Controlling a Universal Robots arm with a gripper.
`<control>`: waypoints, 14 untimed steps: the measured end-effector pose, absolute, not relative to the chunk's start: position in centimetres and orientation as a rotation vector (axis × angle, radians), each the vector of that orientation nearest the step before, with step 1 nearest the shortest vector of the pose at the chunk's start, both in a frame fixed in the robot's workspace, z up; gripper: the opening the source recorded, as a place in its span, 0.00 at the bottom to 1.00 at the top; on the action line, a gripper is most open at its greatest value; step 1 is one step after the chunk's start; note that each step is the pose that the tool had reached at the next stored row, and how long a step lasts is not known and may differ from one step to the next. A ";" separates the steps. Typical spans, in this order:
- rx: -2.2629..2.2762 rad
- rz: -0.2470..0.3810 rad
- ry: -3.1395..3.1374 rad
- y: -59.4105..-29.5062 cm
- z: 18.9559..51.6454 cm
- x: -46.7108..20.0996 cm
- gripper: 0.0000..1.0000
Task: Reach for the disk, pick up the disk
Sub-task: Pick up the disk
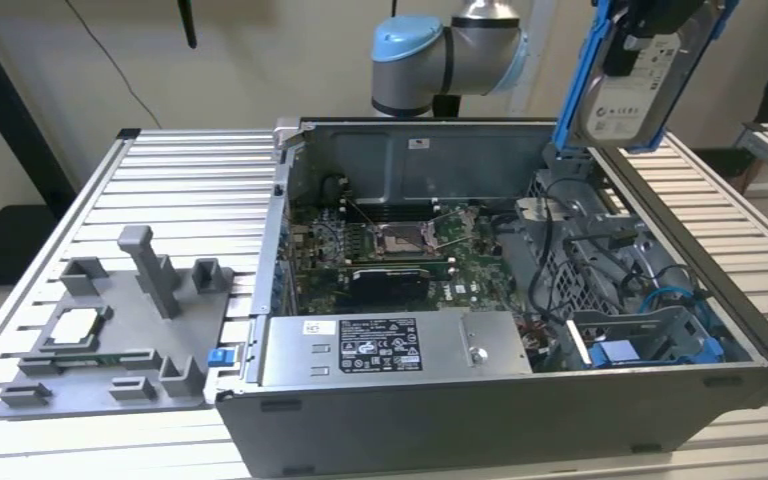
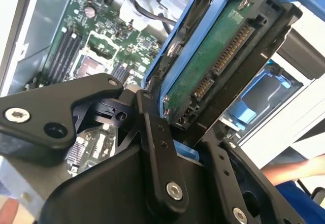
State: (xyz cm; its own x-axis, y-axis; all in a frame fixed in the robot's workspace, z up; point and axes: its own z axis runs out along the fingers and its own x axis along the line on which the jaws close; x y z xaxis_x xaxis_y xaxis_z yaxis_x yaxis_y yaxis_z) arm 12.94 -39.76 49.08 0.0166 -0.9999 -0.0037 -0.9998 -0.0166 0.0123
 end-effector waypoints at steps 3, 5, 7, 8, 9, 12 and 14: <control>2.235 -0.018 -2.199 -40.6 49.1 12.9 0.00; 2.235 -0.018 -2.199 -41.2 49.1 12.9 0.00; 2.235 -0.018 -2.199 -41.9 49.1 12.9 0.00; 2.235 -0.018 -2.199 -42.2 49.1 12.9 0.00; 2.235 -0.018 -2.199 -42.5 49.1 12.9 0.00; 2.235 -0.018 -2.199 -43.5 49.1 12.9 0.00; 2.235 -0.018 -2.199 -44.2 49.1 12.9 0.00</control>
State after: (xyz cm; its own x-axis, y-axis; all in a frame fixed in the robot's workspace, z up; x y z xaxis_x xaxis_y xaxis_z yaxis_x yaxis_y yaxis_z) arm 12.94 -44.15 49.05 0.0159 -0.9999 -0.0037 -0.9998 -0.0159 0.0124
